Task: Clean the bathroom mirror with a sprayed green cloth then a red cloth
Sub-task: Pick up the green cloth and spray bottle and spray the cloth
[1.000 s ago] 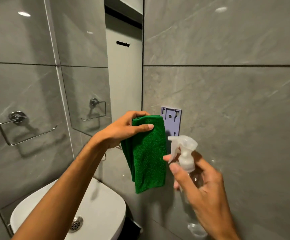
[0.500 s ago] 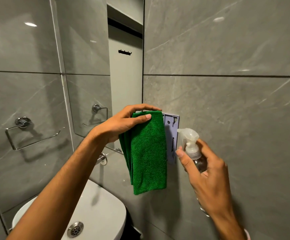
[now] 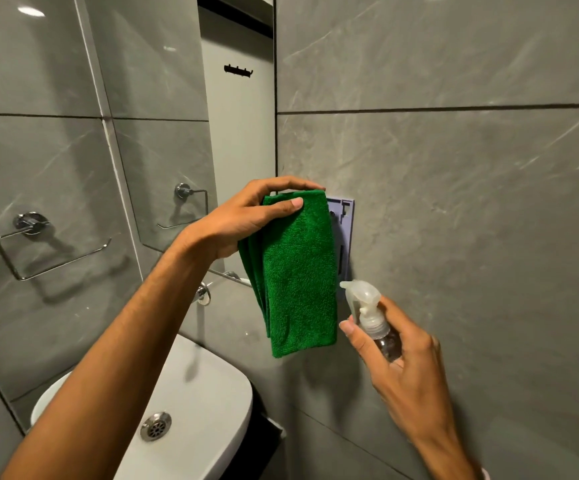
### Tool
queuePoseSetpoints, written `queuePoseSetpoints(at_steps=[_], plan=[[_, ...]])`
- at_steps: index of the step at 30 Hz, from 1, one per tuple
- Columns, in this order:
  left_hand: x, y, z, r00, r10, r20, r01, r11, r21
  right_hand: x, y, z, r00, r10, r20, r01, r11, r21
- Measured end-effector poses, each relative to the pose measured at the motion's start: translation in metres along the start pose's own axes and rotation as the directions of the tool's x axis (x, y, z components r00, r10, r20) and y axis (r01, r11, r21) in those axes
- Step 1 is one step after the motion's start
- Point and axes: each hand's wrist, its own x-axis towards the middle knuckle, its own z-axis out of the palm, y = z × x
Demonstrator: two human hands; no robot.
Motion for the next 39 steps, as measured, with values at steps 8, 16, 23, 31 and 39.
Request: queuePoseSetpoints(at_steps=[8, 16, 23, 31, 39], plan=[[-0.010, -0.027, 0.018, 1.000, -0.026, -0.002, 0.025, 0.998, -0.062, -0.061, 0.041, 0.006, 0.995, 0.101, -0.026, -0.099, 0.994, 0.045], [-0.064, -0.110, 0.069, 0.978, -0.207, 0.009, 0.207, 0.973, -0.106, -0.184, 0.153, 0.008, 0.902, 0.413, -0.126, -0.423, 0.904, -0.060], [-0.118, -0.180, 0.112, 0.928, -0.372, -0.004, 0.366, 0.916, -0.164, -0.242, 0.223, 0.005, 0.797, 0.604, 0.016, -0.583, 0.776, -0.238], [-0.143, -0.201, 0.127, 0.903, -0.428, 0.038, 0.429, 0.896, -0.116, -0.251, 0.267, 0.022, 0.780, 0.612, 0.126, -0.567, 0.778, -0.270], [-0.135, -0.171, 0.106, 0.881, -0.426, 0.205, 0.435, 0.900, -0.002, -0.246, 0.263, 0.029, 0.750, 0.642, 0.156, -0.569, 0.748, -0.341]])
